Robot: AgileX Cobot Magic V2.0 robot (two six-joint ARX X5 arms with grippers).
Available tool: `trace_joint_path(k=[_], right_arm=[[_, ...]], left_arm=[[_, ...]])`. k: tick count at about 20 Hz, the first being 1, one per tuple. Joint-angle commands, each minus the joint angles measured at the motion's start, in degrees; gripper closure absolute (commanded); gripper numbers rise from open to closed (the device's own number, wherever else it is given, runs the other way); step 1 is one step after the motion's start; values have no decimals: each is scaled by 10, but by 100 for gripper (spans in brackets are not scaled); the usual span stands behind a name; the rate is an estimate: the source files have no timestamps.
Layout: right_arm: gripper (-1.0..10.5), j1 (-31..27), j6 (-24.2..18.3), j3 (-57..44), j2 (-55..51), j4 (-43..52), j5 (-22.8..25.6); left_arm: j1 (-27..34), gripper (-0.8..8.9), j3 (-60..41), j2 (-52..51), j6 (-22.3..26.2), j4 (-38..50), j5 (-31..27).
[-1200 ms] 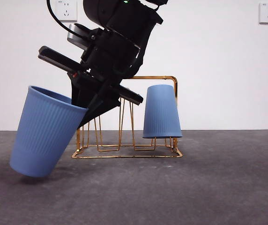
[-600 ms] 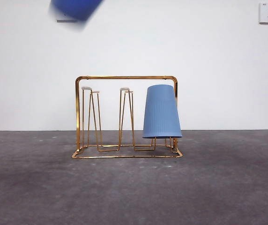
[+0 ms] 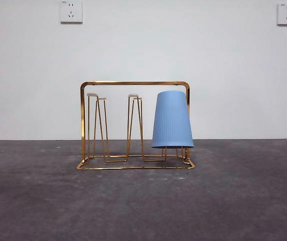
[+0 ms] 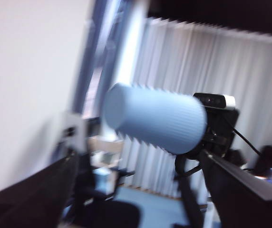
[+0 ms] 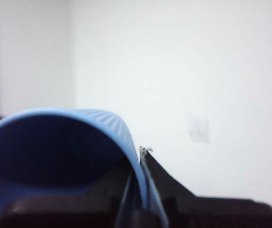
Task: Pick up cup 1,put cup 1 in the cup rack,pick up cup 2,put cup 2 in the cup rack
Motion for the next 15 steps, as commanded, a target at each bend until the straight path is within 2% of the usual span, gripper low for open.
trace_joint_path(k=[1,5,10,12,15], right_arm=[[959,0,-24,-3,-12,30,-50],[959,0,-29,-3,-28,57,-90],[959,0,-44,-3,-20,77,-96],[959,0,-44,-3,-11,97,-97],[959,0,-44,-3,5,117,-98]], left_arm=[[1,337,-3,46,-79,104,40],[-4,301,-3,115,-176,270,88],[-29,301,-3,201,-301,505,102],[-34,301,-3,226,-332,564,102],[-40,301,-3,254,-349,615,92]])
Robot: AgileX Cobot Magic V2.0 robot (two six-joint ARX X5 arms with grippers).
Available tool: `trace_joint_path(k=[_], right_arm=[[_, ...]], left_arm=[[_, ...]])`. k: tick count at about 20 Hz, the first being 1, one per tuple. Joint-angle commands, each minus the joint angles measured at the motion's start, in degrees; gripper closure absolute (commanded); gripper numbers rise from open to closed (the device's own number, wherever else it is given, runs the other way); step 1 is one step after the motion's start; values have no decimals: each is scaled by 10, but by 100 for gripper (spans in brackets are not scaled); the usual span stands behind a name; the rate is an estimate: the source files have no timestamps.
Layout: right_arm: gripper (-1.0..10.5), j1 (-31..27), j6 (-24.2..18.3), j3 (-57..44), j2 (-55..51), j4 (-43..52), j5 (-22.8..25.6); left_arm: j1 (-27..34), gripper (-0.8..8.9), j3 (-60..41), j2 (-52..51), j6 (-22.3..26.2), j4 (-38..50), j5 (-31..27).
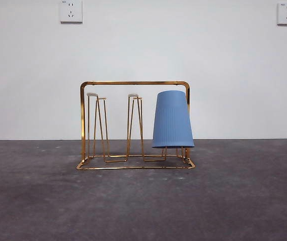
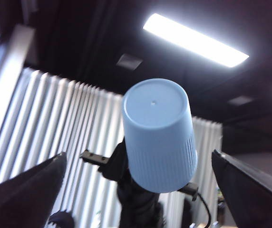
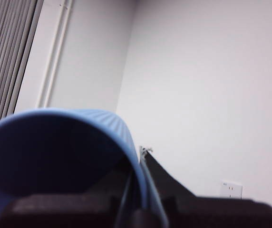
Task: Pick up cup 1,put cup 1 in the cup rack,pick up cup 2,put cup 2 in the cup rack
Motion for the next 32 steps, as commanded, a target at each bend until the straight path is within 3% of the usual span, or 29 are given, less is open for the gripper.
trace_joint_path(k=[1,8,16,19,22,26,29,32], right_arm=[[959,0,-4,-4,16,12,-2],[959,0,-4,-4,84,22,-16],[959,0,-2,-4,123,26,-28],[959,0,-2,-4,120,23,-27],[959,0,-2,-4,120,21,-27],[936,0,2,-4,119,5,-27],[744,0,2,-4,111,-25,-12],[719,0,2,-4,89,-59,-8]], left_arm=[[-6,301,-3,19,-44,38,-10],[-16,301,-3,33,-36,70,-40],[-13,331,-2,33,-40,101,-37],[-13,639,-2,33,-39,101,-42],[-12,826,-2,33,-40,101,-41],[-7,821,-2,32,-41,100,-40],[6,821,-2,29,-49,100,-37],[27,820,-2,15,-50,96,-32]])
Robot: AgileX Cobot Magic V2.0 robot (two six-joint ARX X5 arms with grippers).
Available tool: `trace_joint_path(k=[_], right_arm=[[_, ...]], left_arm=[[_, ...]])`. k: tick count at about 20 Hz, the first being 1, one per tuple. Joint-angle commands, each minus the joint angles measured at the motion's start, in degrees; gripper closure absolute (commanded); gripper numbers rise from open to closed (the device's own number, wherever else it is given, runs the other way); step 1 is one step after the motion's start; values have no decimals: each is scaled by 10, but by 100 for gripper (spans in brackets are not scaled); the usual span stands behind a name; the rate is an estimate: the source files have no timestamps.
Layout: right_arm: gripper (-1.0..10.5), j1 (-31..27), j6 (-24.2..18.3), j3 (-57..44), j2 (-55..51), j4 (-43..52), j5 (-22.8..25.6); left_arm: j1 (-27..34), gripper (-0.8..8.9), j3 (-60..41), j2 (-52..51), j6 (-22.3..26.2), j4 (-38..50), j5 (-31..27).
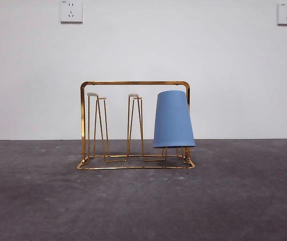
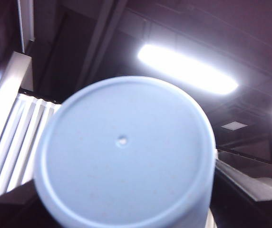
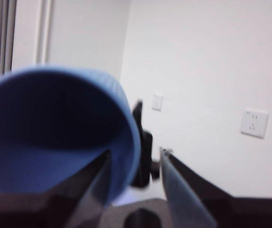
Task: Pick up cup 1,put cup 1 in the cup rack,pick up cup 2,put cup 2 in the cup rack
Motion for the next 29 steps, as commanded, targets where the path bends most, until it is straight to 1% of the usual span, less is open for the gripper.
trace_joint_path(k=[1,3,5,6,7,8,9,10,11,12,13,16,20,23,25,29], right_arm=[[719,0,5,-3,-24,-14,3],[719,0,5,-3,-47,-42,3],[721,0,4,-3,-78,-87,16],[722,0,2,-3,-90,-116,33],[722,0,-2,-3,-107,-147,51],[722,0,-12,-3,-123,-180,75],[722,0,-18,-3,-137,-207,97],[722,0,-26,-3,-149,-230,118],[723,0,-31,-3,-158,-250,134],[725,0,-32,-3,-165,-266,144],[725,0,-31,-3,-169,-278,148],[725,0,-31,-3,-172,-295,154],[725,0,-31,-3,-171,-307,154],[726,0,-28,-3,-168,-316,154],[726,0,-26,-3,-168,-322,154],[726,0,-24,-3,-168,-336,154]], left_arm=[[15,820,-2,-18,-4,-2,9],[34,820,-2,-37,0,-44,34],[56,819,-2,-61,27,-118,62],[67,819,-2,-77,55,-181,71],[75,819,-2,-99,108,-271,71],[82,819,-2,-128,200,-396,53],[82,819,-2,-157,290,-521,6],[81,819,-2,-185,374,-641,-63],[78,819,-2,-209,437,-741,-142],[74,819,-2,-227,481,-819,-217],[70,819,-2,-240,509,-881,-281],[61,819,-2,-254,530,-969,-385],[56,819,-4,-250,543,-1015,-469],[55,819,-8,-231,544,-1012,-488],[55,820,-8,-211,555,-1010,-513],[55,820,-11,-168,563,-998,-517]])
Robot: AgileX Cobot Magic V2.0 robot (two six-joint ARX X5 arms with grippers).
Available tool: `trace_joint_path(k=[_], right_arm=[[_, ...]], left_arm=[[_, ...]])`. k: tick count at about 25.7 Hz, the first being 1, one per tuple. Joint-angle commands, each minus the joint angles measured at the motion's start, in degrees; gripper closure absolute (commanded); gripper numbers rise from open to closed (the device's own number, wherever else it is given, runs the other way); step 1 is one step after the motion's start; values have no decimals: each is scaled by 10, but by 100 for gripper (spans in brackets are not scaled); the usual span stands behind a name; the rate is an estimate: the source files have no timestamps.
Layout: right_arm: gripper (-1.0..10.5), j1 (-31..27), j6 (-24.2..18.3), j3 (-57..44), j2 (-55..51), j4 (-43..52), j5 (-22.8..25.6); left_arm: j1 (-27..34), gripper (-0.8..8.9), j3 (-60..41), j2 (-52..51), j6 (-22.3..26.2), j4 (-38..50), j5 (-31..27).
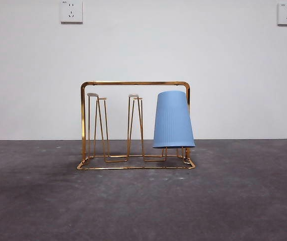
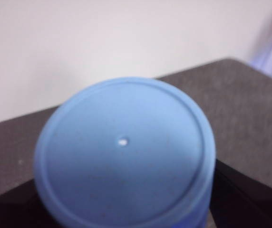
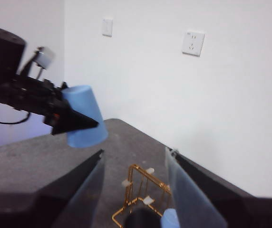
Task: Pick up cup 1,put cup 1 in the cup rack,pick up cup 2,put cup 2 in the cup rack
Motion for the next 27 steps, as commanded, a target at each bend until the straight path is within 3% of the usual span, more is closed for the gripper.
trace_joint_path(k=[1,12,27], right_arm=[[726,0,3,-3,0,-8,3],[726,0,18,-3,0,-76,17],[726,0,23,-3,0,-103,28]], left_arm=[[-1,820,-9,32,21,17,-3],[27,820,-9,132,28,75,0],[88,820,-9,221,29,115,56]])
